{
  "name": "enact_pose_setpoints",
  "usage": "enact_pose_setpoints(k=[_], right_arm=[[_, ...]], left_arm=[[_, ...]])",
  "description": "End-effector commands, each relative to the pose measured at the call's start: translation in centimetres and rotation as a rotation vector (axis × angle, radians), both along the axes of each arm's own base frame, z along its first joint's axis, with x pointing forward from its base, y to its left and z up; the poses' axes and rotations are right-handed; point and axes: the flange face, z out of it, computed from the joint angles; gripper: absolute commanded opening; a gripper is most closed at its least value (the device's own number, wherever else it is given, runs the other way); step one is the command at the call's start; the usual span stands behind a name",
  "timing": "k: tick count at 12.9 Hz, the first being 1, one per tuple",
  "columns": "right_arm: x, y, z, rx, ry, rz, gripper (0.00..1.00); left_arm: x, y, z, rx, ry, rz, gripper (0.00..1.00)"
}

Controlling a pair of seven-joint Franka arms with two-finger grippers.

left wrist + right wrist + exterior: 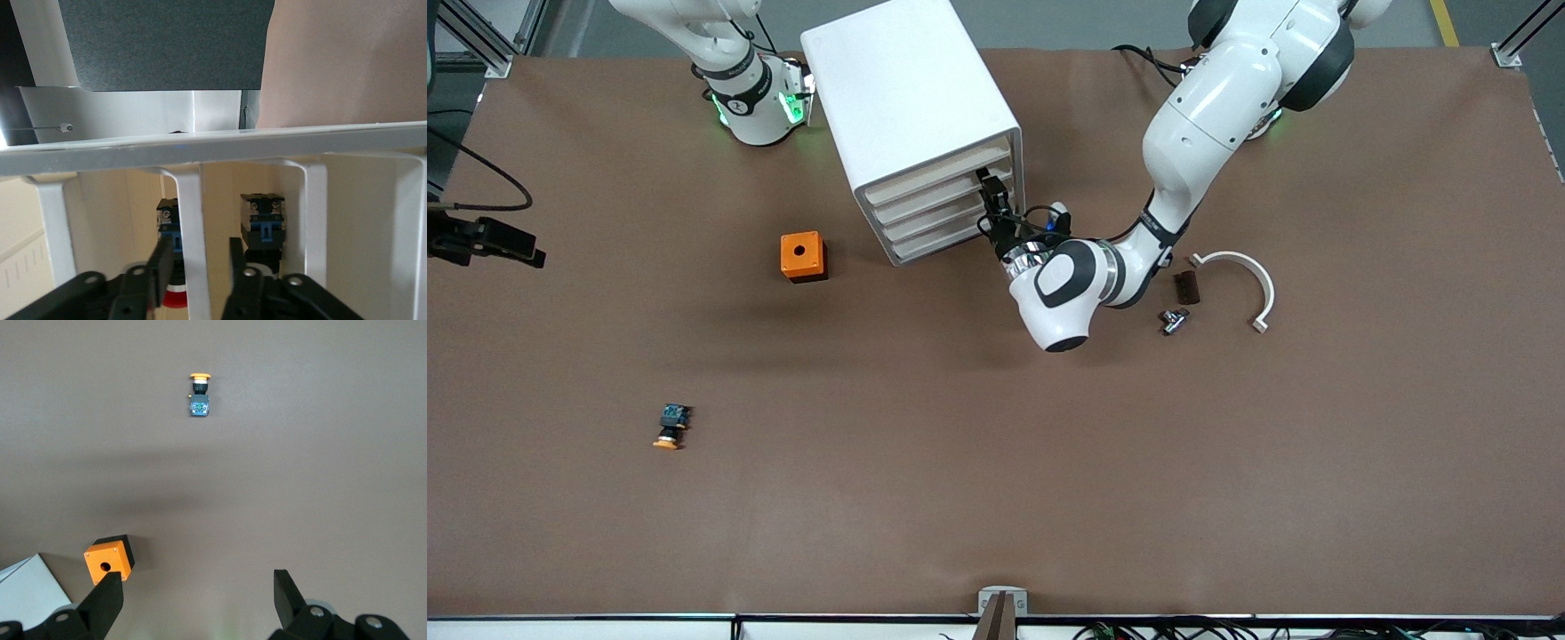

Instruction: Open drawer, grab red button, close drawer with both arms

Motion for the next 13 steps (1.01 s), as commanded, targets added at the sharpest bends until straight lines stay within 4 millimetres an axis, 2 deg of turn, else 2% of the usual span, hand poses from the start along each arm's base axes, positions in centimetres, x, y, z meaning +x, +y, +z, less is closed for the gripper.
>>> enact_pose_setpoints(k=[1,4,5,7,8,9,12,13], right_arm=[[0.9,-0.1,-0.9,-0.031,0.016,0.016,1.0],[0.7,0.6,-1.7,-0.042,0.041,-0.07,1.0],[0.7,1.7,-1.8,-0.048,0.047,-0.1,1.0],[0.5,3.6,-2.0,-0.048,0.068,-0.136,1.0],[0.3,4.5,-2.7,-0.012,0.086,-0.178,1.0],[-0.1,5.8,-3.4,0.024,0.108,-0.246,1.0],[-0.4,11.9,-3.5,-0.005,0.107,-0.336,1.0],[-0.5,14.6,-3.7,-0.02,0.107,-0.363,1.0]], left_arm=[[-0.4,-0.4,0.2,0.017,0.035,0.006,0.17],[-1.0,-0.7,0.0,0.026,0.041,-0.004,0.08],[-1.0,-0.7,0.0,0.025,0.041,-0.002,0.07],[-0.2,-0.2,0.3,0.022,0.039,0.013,0.07],[0.9,0.5,0.6,0.012,0.041,0.04,0.07],[1.6,0.9,0.8,0.007,0.037,0.054,0.07],[4.9,3.7,1.0,-0.004,0.045,0.136,0.07],[6.1,4.8,1.1,-0.009,0.046,0.165,0.08]])
